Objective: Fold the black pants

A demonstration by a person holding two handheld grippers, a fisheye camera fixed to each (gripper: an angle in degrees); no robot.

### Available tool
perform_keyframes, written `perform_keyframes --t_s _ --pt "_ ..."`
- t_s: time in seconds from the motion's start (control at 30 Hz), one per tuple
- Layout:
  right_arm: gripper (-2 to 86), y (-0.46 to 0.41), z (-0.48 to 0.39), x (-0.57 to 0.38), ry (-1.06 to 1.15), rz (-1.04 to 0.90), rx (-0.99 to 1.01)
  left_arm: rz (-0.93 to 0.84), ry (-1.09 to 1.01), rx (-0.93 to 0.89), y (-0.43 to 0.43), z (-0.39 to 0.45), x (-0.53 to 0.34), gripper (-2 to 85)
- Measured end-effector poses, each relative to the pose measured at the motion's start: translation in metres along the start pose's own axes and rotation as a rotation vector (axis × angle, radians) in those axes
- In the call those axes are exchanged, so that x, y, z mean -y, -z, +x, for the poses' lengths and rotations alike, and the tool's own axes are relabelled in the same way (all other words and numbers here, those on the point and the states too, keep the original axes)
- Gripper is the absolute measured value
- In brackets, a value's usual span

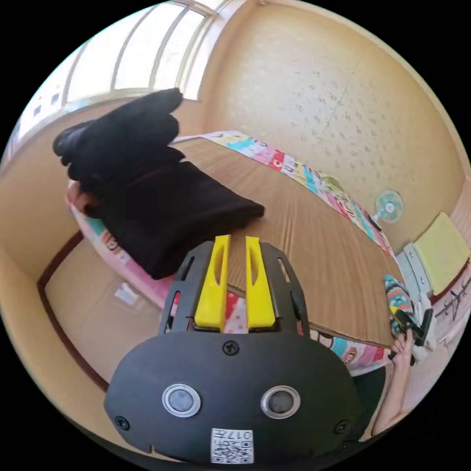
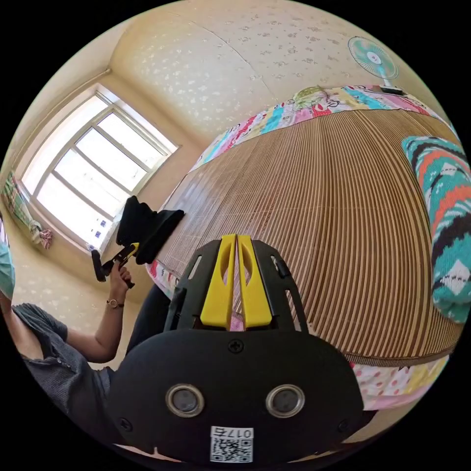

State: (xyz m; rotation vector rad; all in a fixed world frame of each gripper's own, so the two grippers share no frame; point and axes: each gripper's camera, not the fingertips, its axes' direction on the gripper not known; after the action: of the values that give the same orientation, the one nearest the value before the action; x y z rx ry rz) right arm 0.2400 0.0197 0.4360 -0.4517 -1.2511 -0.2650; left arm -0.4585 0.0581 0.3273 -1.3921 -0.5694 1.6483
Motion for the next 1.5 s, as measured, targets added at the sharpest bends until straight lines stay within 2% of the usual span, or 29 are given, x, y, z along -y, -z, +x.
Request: perform_keyframes --t_s 0.03,0.1,0.13,0.17,0.23,0.3,0.33,0.37,0.4,0.43,0.47,0.5,0.6,0.67,0.77,0.83,0.97,1.07,1.23,1.37,1.5 --pt "0.6 0.005 0.0 -0.006 0.001 0.005 0.015 0.008 0.042 0.062 0.004 -0.027 0.003 10.7" --pt "0.5 0.018 0.001 -0.025 -0.007 0.012 0.056 -0.06 0.051 0.06 -0.015 -0.056 0.01 14.7" --pt "0.5 0.021 0.001 -0.03 -0.003 0.01 0.064 -0.16 0.049 0.042 -0.037 -0.067 0.015 15.2" --pt "0.4 0.025 0.001 -0.036 0.001 0.001 0.077 -0.216 0.051 0.046 -0.054 -0.072 0.018 15.2" --pt "0.4 0.031 0.0 -0.044 0.004 -0.019 0.09 -0.199 0.072 0.13 -0.057 -0.07 0.023 13.3" --pt "0.3 0.042 -0.003 -0.051 0.022 -0.031 0.111 -0.195 0.163 0.11 -0.052 -0.073 0.039 9.0" --pt "0.3 0.045 -0.004 -0.052 0.03 -0.034 0.118 -0.188 0.251 -0.038 -0.043 -0.082 0.057 6.5" --pt "0.3 0.052 -0.006 -0.055 0.049 -0.036 0.127 -0.153 0.314 -0.274 -0.033 -0.087 0.075 6.1" --pt "0.3 0.061 -0.008 -0.058 0.065 -0.032 0.128 -0.14 0.345 -0.391 -0.03 -0.088 0.085 5.9" --pt "0.3 0.065 -0.008 -0.059 0.06 -0.027 0.118 -0.116 0.366 -0.591 -0.026 -0.077 0.103 5.8" --pt "0.3 0.074 -0.007 -0.063 0.047 -0.012 0.095 -0.109 0.314 -0.723 -0.02 -0.047 0.121 5.6" --pt "0.3 0.084 -0.007 -0.067 0.046 0.012 0.079 -0.108 0.266 -0.751 -0.014 -0.026 0.129 5.5" --pt "0.4 0.109 -0.009 -0.08 0.054 0.108 0.087 -0.096 -0.112 -0.756 0.034 0.109 0.13 5.1" --pt "0.5 0.121 -0.008 -0.088 0.05 0.17 0.112 -0.092 -0.407 -0.82 0.068 0.206 0.079 4.4" --pt "0.7 0.129 -0.003 -0.095 0.025 0.209 0.108 -0.159 -0.676 -0.975 0.085 0.278 -0.023 3.8" --pt "1.0 0.126 0.002 -0.092 -0.012 0.176 0.063 -0.265 -0.757 -1.067 0.078 0.295 -0.091 3.8" --pt "2.2 0.112 0.002 -0.073 -0.002 0.113 0.0 -0.543 -0.69 -1.117 0.052 0.259 -0.206 2.0" --pt "4.0 0.085 -0.002 -0.033 0.045 0.04 -0.015 -0.616 -0.611 -1.22 0.058 0.204 -0.238 0.1" --pt "8.6 -0.013 -0.015 0.075 0.144 -0.128 -0.032 -0.509 -0.529 -1.106 0.077 0.128 -0.22 -0.5" --pt "11.1 -0.118 0.011 0.161 0.053 -0.22 -0.11 -0.441 -0.429 -1.052 0.069 0.106 -0.185 -0.4" --pt "9.5 -0.197 0.057 0.191 -0.115 -0.319 0.076 -0.358 -0.312 -1.084 0.063 0.105 -0.159 0.3"
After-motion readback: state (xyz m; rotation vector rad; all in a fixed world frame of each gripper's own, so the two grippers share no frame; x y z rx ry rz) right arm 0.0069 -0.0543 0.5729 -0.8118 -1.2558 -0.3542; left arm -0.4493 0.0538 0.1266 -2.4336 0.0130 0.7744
